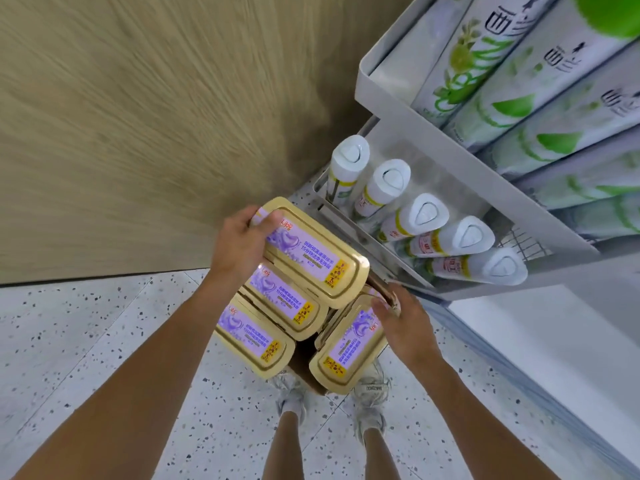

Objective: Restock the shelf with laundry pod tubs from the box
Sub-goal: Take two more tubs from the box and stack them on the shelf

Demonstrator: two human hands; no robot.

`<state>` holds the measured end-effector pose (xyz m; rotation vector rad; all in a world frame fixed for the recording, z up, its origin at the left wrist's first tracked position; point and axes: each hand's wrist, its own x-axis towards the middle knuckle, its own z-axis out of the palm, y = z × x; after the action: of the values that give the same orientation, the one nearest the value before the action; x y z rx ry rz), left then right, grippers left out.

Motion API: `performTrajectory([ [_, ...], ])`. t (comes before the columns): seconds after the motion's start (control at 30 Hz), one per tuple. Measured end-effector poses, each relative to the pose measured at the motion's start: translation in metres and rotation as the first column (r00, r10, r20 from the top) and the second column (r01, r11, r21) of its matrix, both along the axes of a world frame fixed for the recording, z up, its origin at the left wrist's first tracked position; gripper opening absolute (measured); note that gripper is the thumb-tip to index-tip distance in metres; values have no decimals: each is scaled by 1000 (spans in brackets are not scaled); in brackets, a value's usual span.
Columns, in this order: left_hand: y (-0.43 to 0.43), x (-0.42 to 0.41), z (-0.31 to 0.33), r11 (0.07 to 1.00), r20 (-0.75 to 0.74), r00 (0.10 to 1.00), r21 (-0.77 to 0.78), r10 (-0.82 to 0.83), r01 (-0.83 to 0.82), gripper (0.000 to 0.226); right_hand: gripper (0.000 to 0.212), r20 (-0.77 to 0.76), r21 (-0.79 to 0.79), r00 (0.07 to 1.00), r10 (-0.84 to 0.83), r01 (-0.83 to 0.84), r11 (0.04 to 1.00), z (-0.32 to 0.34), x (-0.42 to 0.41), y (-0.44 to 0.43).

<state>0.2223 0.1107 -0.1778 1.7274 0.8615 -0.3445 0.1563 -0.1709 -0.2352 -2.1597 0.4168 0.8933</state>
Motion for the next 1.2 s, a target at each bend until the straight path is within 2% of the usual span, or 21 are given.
performTrajectory([
  [0.13, 6, 5, 18, 981, -5, 983, -50, 186, -186, 21, 67, -142, 47, 990, -16, 23, 999, -30, -5, -10],
  [0.2, 15, 10, 30, 963, -33, 965, -70, 259, -260, 17, 51, -183, 56, 983, -6, 17, 998, -40, -8, -10],
  [0.27, 24, 14, 42, 954, -53, 955, -59, 291, -294, 24, 31, -194, 95, 980, -46, 66, 993, -46, -8, -10],
  [0.33, 31, 16, 52, 955, -46, 956, -47, 291, -293, 25, 27, -230, 171, 968, -99, 140, 975, -46, -6, -8],
  [0.47, 38, 15, 65, 965, -2, 965, -8, 262, -262, 22, 40, -297, 238, 933, -205, 281, 930, -43, -7, -5],
  [0.57, 39, 6, 65, 964, -5, 964, 11, 265, -265, 22, 62, -296, 313, 924, -241, 332, 890, -60, -14, -14],
  [0.67, 39, -8, 63, 955, -17, 956, 42, 294, -293, 28, 76, -289, 345, 925, -247, 341, 875, -66, -20, -22],
  [0.8, 38, -31, 61, 943, -26, 944, 67, 329, -326, 27, 88, -251, 306, 940, -231, 303, 902, -37, -15, -33],
  [0.87, 34, -44, 62, 933, -14, 935, 76, 354, -352, 31, 76, -217, 313, 947, -237, 298, 902, -15, -12, -39],
  [1.0, 20, -72, 72, 913, 22, 918, 96, 396, -396, 32, 23, -151, 347, 948, -279, 315, 883, 30, -10, -52],
  [1.2, -11, -98, 95, 914, 81, 921, 115, 381, -388, 30, 24, -71, 378, 915, -396, 392, 839, 79, -24, -89],
])
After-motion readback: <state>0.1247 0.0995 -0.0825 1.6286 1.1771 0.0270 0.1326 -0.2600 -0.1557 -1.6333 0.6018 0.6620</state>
